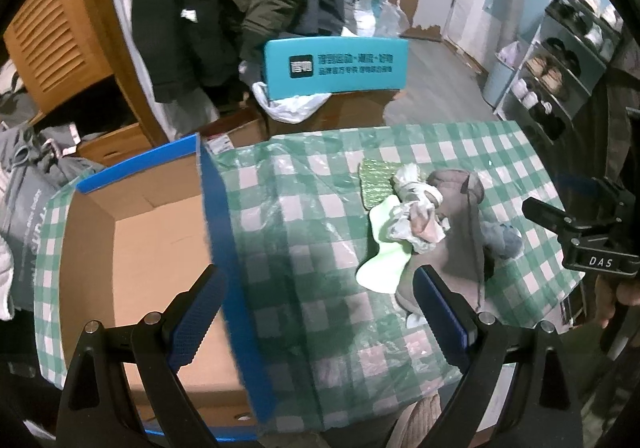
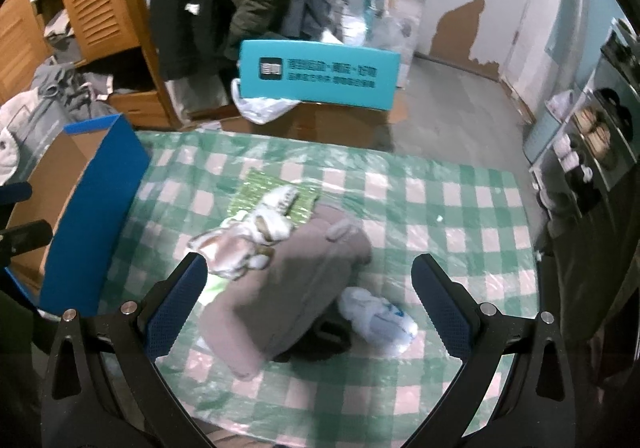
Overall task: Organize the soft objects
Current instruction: 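Move both grippers over the pile of soft items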
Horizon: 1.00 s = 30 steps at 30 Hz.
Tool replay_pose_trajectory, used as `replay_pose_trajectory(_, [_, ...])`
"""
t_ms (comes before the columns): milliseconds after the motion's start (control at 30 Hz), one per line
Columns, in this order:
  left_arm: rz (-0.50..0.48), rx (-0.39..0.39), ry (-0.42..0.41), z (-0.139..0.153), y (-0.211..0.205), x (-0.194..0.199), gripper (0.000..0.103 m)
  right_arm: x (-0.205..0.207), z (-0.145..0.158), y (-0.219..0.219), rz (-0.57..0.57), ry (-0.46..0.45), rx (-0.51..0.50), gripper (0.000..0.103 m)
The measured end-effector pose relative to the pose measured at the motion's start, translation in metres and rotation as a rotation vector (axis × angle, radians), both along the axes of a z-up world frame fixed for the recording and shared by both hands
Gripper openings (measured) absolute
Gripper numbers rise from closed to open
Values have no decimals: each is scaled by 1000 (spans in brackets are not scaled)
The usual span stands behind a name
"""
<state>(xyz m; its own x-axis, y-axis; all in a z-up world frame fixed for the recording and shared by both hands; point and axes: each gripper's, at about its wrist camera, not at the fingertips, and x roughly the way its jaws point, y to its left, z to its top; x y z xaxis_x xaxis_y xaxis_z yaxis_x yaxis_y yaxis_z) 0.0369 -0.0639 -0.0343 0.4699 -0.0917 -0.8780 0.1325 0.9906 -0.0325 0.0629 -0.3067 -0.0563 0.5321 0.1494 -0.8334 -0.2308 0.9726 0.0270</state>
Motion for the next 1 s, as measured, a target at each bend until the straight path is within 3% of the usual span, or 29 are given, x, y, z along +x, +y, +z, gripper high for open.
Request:
replay_pose_trajectory(433, [-106, -3, 49, -23, -44, 25, 95, 9, -21, -48, -74, 57, -2, 101])
replay_pose_trajectory(1000, [-161, -21, 146, -78, -94, 61, 95, 22, -86, -69, -89, 214, -32, 101])
